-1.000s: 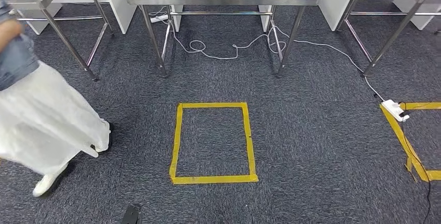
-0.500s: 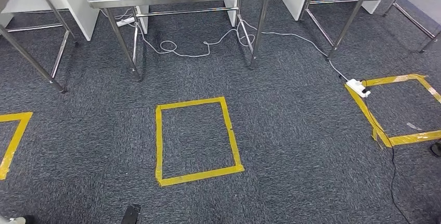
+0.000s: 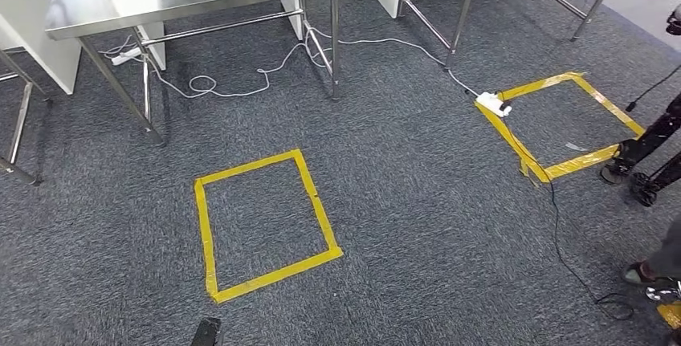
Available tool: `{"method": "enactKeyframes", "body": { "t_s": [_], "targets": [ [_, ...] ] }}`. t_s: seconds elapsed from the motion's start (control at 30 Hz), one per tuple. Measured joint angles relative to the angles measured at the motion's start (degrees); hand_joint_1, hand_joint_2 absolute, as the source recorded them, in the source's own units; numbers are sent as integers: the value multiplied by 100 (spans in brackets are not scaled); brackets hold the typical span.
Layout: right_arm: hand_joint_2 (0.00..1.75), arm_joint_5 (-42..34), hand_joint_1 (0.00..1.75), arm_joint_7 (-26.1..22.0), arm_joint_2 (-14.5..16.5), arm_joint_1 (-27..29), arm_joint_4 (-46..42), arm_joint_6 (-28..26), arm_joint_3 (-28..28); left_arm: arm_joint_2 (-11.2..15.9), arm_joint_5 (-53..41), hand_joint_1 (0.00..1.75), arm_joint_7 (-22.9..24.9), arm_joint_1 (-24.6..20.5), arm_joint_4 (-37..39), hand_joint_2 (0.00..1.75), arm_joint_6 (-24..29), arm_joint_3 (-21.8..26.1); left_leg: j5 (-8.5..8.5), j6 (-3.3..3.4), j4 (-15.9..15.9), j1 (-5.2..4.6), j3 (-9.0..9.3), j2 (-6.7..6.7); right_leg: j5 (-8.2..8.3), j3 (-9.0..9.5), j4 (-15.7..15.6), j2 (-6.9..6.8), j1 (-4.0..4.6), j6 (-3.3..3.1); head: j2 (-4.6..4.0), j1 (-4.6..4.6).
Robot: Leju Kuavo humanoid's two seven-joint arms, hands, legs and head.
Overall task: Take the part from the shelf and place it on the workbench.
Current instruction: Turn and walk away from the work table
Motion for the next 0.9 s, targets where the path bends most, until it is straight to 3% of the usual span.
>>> {"method": "enactKeyframes", "body": {
  "t_s": [0.07, 0.13, 0.17, 0.23, 0.3, 0.37, 0.43, 0.47, 0.5, 0.53, 0.6, 0.67, 0.73, 0.8, 0.87, 0.9],
  "targets": [
    [175, 19, 0, 6, 8, -1, 1, 22, 0, 14, -8, 0, 22, -3, 0, 0, -19, -1, 392, 141, -763, -30, 358, -249, 18, 1, 3, 157, 38, -1, 1, 5],
    [175, 42, 0, 23, 19, -14, 1, 55, 0, 28, -29, 0, 49, -7, 0, 0, -33, -1, 553, 223, -1260, -56, 584, -469, 43, -31, 10, 292, 57, 28, 1, 14],
    [175, 53, 0, 38, 21, -15, 1, 70, 0, 33, -40, 0, 62, -11, 0, 0, -43, -2, 545, 235, -1316, -72, 602, -475, 62, -60, 11, 353, 52, 58, 1, 16],
    [175, 76, 0, 69, 11, -1, 5, 86, 0, 18, -51, 0, 80, -23, -1, 0, -69, -6, 597, 234, -1381, -79, 615, -328, 94, -146, 26, 413, 44, 119, 0, 15],
    [175, 95, 0, 84, 1, 7, 13, 91, 0, -2, -56, 0, 89, -33, -2, 0, -88, -22, 660, 254, -1454, -58, 624, -166, -34, -322, 287, 132, 53, 133, 0, 37],
    [175, 115, 0, 93, -7, -15, 15, 95, 0, -9, -60, 0, 98, -22, -1, 0, -92, -35, 681, 267, -1476, -61, 617, 19, -349, -638, 929, -205, 21, 124, -1, 65],
    [175, 138, 0, 111, -14, -27, 16, 104, 0, -8, -60, 0, 113, -9, 0, 0, -92, -39, 681, 265, -1474, -66, 601, 216, -579, -908, 1531, -285, -39, 178, 0, 87],
    [175, 153, 0, 126, -16, -20, 17, 110, 0, -8, -60, 0, 118, -7, 0, 0, -92, -40, 677, 257, -1473, -61, 596, 309, -585, -908, 1591, -312, -73, 236, 0, 93],
    [175, 166, 0, 143, -20, -9, 17, 117, 0, -11, -61, 0, 122, -8, 0, 0, -92, -41, 672, 243, -1472, -52, 598, 391, -511, -787, 1423, -353, -106, 307, 0, 100],
    [175, 177, 0, 157, -26, -3, 17, 126, 0, -14, -61, 0, 123, -9, 0, 0, -92, -43, 663, 219, -1468, -42, 607, 467, -388, -563, 1064, -435, -138, 378, 1, 101],
    [175, 187, 0, 172, -29, -18, 17, 144, 0, -12, -64, 0, 125, -11, -3, 0, -92, -45, 630, 136, -1458, -55, 634, 603, -182, -118, 310, -697, -145, 434, 1, 115],
    [175, 190, 0, 175, -29, -31, 19, 168, 1, -12, -66, 0, 125, -23, -5, 0, -93, -48, 599, 50, -1450, -86, 671, 725, -114, 30, 40, -789, -106, 375, 1, 93],
    [175, 190, 0, 179, -40, -12, 23, 186, 2, -23, -67, 0, 125, -39, -4, 0, -98, -50, 573, -16, -1444, -68, 705, 811, -92, 8, 51, -646, -110, 286, 1, 55],
    [175, 190, 0, 184, -51, 4, 28, 189, 1, -32, -67, 0, 125, -44, -4, 0, -104, -52, 393, -67, -1253, -18, 641, 583, -68, 0, 43, -514, -155, 187, 1, 32],
    [175, 190, 0, 186, -53, -6, 28, 194, 0, -33, -67, 0, 125, -25, -4, 0, -105, -55, -5, -77, -615, 4, 358, 195, -48, -11, 40, -379, -152, 98, 1, 7],
    [175, 190, 0, 186, -51, -14, 28, 197, 1, -33, -67, 0, 126, -12, -3, 0, -106, -56, -191, -69, -216, 2, 168, 92, -43, -20, 41, -304, -130, 69, 1, 4]
  ]
}}
